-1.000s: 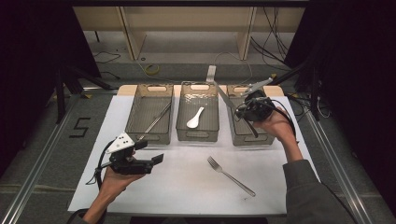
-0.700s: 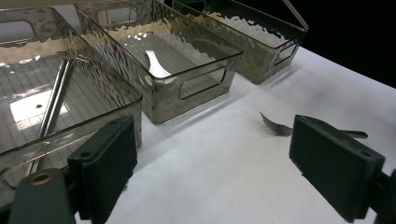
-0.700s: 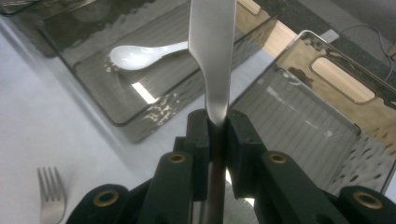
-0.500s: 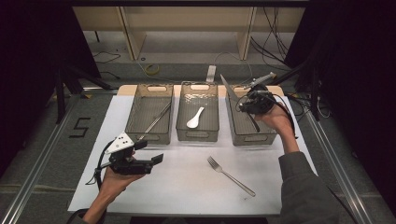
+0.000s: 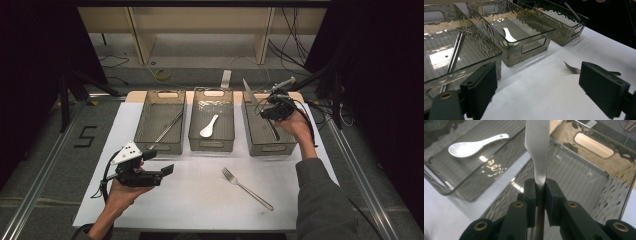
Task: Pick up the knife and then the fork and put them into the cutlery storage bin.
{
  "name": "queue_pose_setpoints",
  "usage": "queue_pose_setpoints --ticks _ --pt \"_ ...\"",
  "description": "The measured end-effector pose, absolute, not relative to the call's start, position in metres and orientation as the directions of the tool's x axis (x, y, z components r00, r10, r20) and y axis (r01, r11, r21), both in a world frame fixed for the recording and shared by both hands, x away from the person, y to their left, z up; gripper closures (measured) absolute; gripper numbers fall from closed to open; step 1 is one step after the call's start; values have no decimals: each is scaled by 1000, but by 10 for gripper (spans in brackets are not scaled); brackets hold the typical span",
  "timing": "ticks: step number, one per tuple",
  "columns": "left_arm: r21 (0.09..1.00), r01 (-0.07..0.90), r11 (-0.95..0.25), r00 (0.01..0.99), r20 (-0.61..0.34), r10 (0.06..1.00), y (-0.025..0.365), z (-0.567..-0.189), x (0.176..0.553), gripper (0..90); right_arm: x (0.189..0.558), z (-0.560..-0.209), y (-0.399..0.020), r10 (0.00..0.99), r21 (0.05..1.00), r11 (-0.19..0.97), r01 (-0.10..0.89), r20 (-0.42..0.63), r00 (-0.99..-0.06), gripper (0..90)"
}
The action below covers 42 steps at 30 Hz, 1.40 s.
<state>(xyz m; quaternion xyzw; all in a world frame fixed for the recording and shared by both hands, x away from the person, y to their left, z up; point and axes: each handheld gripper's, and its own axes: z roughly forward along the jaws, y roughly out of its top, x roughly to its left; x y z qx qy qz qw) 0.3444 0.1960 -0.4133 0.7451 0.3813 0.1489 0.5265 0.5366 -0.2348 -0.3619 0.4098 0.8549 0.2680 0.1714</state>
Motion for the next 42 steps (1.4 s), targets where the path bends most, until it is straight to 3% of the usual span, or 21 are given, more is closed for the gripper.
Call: queue_pose_setpoints --ticks 15,23,27,37,42 --pt "898 408 -164 670 -173 722 195 -413 344 145 541 -386 -237 818 581 487 652 -43 -573 808" --pt "899 407 -164 671 -172 721 194 -413 343 145 543 -395 -241 861 584 403 705 20 -509 798" --pt "898 408 -165 670 -172 722 194 -413 343 144 543 -395 -241 885 567 381 730 3 -465 685" --pt "897 410 -164 666 -172 726 195 -413 344 140 505 -372 -232 826 621 456 638 -28 -562 454" --pt "897 411 -164 664 -171 728 195 -413 344 138 474 -363 -221 772 633 498 593 -10 -636 411"
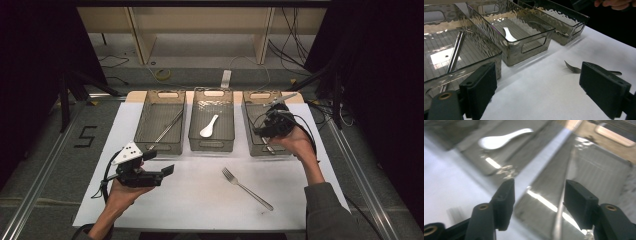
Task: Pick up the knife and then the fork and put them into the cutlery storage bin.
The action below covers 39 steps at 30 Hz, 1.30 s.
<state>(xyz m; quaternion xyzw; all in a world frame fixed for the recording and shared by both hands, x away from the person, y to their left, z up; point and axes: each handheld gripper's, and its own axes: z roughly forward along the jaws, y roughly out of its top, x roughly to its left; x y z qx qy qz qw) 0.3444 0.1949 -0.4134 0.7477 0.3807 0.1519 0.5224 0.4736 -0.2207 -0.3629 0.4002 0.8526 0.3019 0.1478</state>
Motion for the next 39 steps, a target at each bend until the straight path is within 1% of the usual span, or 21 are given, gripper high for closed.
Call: queue_pose_setpoints --ticks 4,6,10,13,21,35,39 --pt "896 411 -166 662 -169 730 195 -413 344 137 451 -365 -210 725 629 544 555 -18 -689 354" --pt "897 410 -165 663 -168 729 195 -413 344 137 443 -368 -204 694 609 581 540 -24 -720 337" --pt "899 405 -169 668 -165 725 194 -413 344 136 427 -372 -199 659 590 614 524 -18 -752 336" --pt "897 409 -168 668 -169 725 194 -413 343 135 423 -377 -195 649 564 644 517 -45 -760 335" --pt "897 410 -168 668 -170 724 193 -413 344 135 414 -387 -186 619 531 681 505 -47 -784 330" --pt "897 407 -171 669 -165 725 194 -413 343 134 399 -411 -177 574 437 742 509 -22 -818 331" --pt "896 407 -179 671 -160 724 193 -413 343 133 396 -422 -175 569 393 763 514 -29 -822 344"
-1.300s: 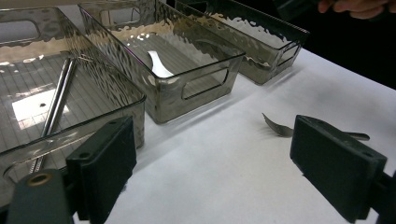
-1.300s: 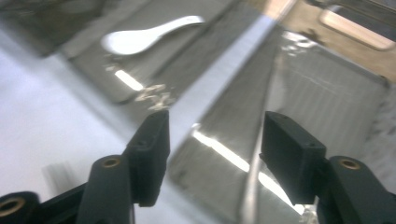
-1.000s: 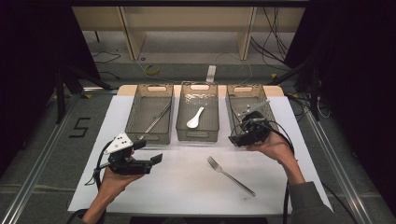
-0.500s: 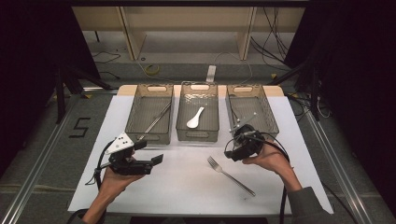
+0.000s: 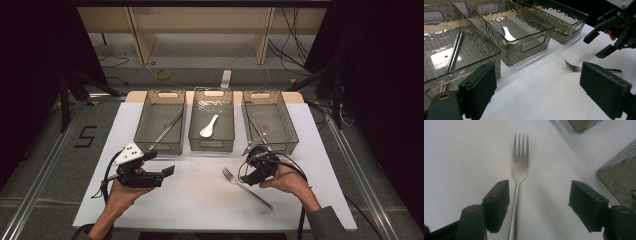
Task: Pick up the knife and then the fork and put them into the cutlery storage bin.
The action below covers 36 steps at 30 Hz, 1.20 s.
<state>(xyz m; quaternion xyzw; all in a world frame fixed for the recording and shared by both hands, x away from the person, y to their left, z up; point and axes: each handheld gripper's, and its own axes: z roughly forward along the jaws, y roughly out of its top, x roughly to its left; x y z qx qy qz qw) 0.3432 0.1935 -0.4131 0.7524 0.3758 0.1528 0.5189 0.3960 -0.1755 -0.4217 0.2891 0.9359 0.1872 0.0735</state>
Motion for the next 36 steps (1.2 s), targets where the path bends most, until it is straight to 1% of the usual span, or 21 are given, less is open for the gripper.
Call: queue_pose_setpoints --ticks 3,10,15,21,25,36 --pt "896 406 -181 671 -158 724 193 -413 343 133 393 -428 -174 557 368 777 511 -24 -830 377" --pt "896 405 -182 672 -157 724 193 -413 343 133 387 -439 -171 515 327 811 485 -4 -857 498" --pt "896 404 -183 671 -155 725 193 -413 343 133 385 -446 -169 513 306 819 485 -11 -859 514" --pt "897 403 -182 671 -154 725 193 -413 343 133 382 -449 -167 504 291 828 478 -14 -864 587" --pt "898 402 -182 671 -154 725 193 -413 343 133 382 -452 -166 508 273 829 489 2 -862 643" --pt "897 403 -184 670 -152 726 193 -413 343 133 382 -457 -164 488 247 846 472 0 -873 742"
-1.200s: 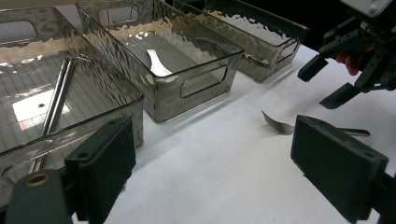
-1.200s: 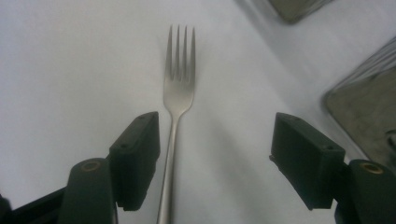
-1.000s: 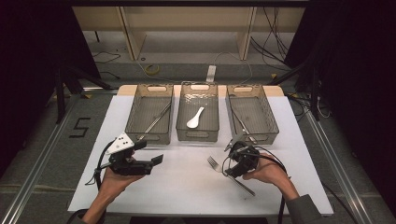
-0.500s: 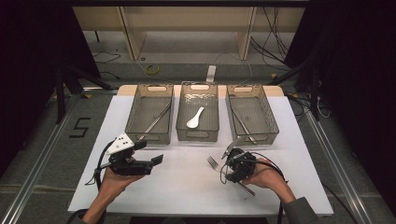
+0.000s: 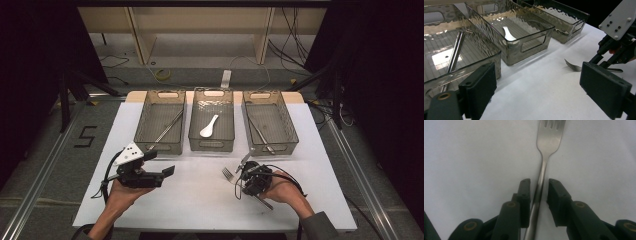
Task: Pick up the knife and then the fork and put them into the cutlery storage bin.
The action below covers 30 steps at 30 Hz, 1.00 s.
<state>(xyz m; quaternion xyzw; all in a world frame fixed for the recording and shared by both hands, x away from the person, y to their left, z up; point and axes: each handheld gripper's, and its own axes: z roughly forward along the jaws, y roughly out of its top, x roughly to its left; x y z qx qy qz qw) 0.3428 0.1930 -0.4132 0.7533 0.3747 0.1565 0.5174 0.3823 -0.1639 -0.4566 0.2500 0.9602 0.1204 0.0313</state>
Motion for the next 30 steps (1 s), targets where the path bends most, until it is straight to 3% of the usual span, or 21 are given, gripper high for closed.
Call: queue_pose_setpoints --ticks 30 --pt "895 401 -198 678 -145 720 191 -414 343 134 383 -457 -160 486 228 852 471 -11 -874 827"
